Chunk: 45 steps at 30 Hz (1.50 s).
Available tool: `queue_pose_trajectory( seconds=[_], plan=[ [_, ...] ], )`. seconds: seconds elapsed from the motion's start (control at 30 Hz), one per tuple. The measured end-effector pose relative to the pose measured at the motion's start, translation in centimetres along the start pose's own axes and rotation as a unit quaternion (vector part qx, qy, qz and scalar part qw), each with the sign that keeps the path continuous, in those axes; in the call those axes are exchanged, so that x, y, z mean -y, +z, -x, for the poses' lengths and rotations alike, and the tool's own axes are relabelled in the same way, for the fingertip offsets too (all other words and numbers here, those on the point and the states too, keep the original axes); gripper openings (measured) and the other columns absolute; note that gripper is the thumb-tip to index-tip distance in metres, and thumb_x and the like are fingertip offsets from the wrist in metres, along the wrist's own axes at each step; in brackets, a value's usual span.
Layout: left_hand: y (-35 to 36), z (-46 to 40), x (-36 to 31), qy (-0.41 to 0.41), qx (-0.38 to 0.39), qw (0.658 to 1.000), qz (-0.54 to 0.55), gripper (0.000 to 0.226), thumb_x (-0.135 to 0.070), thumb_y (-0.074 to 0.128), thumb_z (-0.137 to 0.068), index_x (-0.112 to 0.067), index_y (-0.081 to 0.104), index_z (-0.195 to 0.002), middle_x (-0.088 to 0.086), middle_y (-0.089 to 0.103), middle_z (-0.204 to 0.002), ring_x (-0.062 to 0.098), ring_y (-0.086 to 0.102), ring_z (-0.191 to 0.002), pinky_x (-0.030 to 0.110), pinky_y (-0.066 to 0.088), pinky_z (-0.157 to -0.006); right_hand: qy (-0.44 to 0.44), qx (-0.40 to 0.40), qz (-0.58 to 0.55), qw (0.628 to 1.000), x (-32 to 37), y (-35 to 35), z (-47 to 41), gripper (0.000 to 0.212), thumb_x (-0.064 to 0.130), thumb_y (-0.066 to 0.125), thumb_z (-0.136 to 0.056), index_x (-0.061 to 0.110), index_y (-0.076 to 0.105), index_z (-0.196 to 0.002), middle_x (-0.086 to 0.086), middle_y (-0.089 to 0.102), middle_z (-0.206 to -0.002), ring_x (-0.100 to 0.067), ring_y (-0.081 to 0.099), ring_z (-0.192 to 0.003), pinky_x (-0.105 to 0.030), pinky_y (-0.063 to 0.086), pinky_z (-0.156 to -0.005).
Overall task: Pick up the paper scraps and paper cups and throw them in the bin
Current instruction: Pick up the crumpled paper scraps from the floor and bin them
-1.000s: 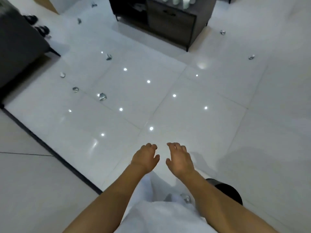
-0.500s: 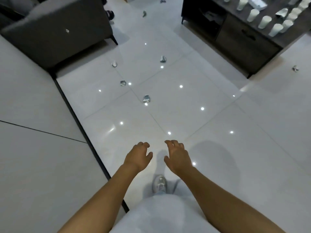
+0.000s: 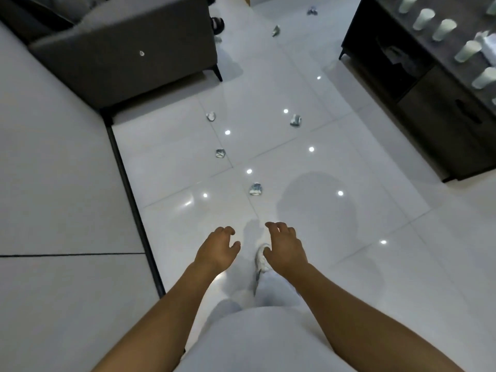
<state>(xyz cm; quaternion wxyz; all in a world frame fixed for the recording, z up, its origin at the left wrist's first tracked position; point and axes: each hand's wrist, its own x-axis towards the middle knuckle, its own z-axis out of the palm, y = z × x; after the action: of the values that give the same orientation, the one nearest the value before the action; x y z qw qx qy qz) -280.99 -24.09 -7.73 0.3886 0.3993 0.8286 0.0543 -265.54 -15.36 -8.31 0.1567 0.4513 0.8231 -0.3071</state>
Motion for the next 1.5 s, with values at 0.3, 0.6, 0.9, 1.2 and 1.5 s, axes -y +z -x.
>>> queue_pose_trajectory(
  seconds=[0.3, 0.6, 0.9, 1.2, 1.5],
  plan=[
    [-10.2, -12.3, -1.7, -0.001, 0.011, 0.999, 0.039, 0.038, -0.030, 0.048, -0.096, -0.014, 0.049, -0.130, 0.006, 0.052, -0.129, 0.021, 0.053, -0.113, 0.031, 0.044, -0.095, 0.020, 0.022, 0.013, 0.999, 3.9, -6.9, -13.5, 0.059, 0.021, 0.051, -0.092, 0.018, 0.029, -0.146, -0.006, 0.035, -0.147, -0.025, 0.038, -0.127, -0.035, 0.043, -0.096],
    [-19.9, -26.4, 2.1, 0.056, 0.065, 0.996, -0.010, 0.037, -0.027, 0.053, -0.094, -0.011, 0.052, -0.127, 0.008, 0.054, -0.127, 0.022, 0.053, -0.113, 0.027, 0.040, -0.090, 0.159, 0.029, -0.054, 0.985, 9.8, -8.2, -25.3, 0.059, 0.017, 0.051, -0.091, 0.017, 0.029, -0.145, -0.007, 0.037, -0.143, -0.026, 0.038, -0.125, -0.035, 0.042, -0.094],
    [-24.8, -38.4, 3.9, 0.103, 0.122, 0.983, -0.088, 0.038, -0.031, 0.051, -0.095, -0.014, 0.049, -0.130, 0.007, 0.052, -0.129, 0.021, 0.052, -0.112, 0.025, 0.039, -0.088, 0.249, 0.006, -0.130, 0.960, 11.6, -8.2, -34.3, 0.059, 0.018, 0.051, -0.092, 0.017, 0.028, -0.147, -0.008, 0.035, -0.144, -0.027, 0.037, -0.126, -0.036, 0.042, -0.096],
    [-14.8, -49.4, 6.8, 0.133, 0.139, 0.978, -0.080, 0.036, -0.026, 0.053, -0.094, -0.014, 0.052, -0.128, 0.005, 0.053, -0.128, 0.018, 0.050, -0.116, 0.022, 0.035, -0.090, 0.277, 0.021, -0.144, 0.950, 4.3, 3.2, -44.7, 0.062, 0.017, 0.055, -0.089, 0.015, 0.030, -0.145, -0.010, 0.034, -0.144, -0.029, 0.035, -0.125, -0.037, 0.044, -0.094],
    [1.2, -59.5, 13.8, 0.122, 0.209, 0.964, -0.111, 0.038, -0.025, 0.053, -0.094, -0.017, 0.049, -0.131, 0.000, 0.050, -0.134, 0.016, 0.046, -0.123, 0.019, 0.031, -0.094, 0.268, 0.011, -0.140, 0.953, -4.3, 20.7, -54.2, 0.068, 0.013, 0.055, -0.088, 0.018, 0.026, -0.149, -0.008, 0.023, -0.154, -0.028, 0.026, -0.134, -0.038, 0.043, -0.096]
  ],
)
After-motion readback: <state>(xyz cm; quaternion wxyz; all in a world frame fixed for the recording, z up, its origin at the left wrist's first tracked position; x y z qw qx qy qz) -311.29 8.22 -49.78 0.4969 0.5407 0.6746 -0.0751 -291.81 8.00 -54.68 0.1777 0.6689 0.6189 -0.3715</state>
